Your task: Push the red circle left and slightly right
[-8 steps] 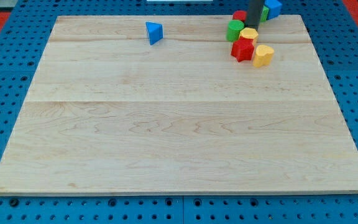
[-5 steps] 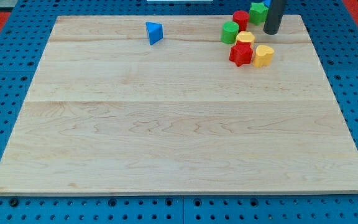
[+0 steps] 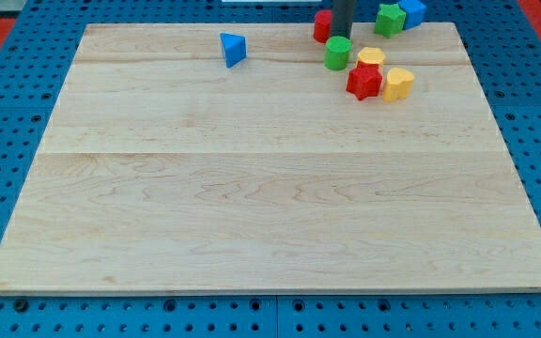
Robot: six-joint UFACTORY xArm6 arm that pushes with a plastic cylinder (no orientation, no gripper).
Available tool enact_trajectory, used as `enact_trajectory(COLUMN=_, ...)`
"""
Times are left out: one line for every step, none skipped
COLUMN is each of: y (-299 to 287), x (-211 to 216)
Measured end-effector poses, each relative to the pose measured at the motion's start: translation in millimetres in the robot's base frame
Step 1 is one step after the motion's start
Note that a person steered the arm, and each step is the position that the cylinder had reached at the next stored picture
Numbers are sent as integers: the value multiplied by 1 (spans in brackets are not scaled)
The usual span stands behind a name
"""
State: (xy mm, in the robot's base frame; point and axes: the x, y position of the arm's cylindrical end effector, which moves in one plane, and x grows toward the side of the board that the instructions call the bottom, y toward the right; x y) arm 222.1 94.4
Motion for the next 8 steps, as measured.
enact_trajectory(y=-30, x=0)
enact_trajectory(y=-86, x=-1)
enact_trajectory(y=-99, x=-28)
enact_trajectory(y=-89, x=-30)
enact_trajectory(y=-63, x=-30)
enact_trajectory(y=-39, x=-29)
enact_trajectory(y=-19, x=-30)
enact_trajectory(y=-18, x=-30)
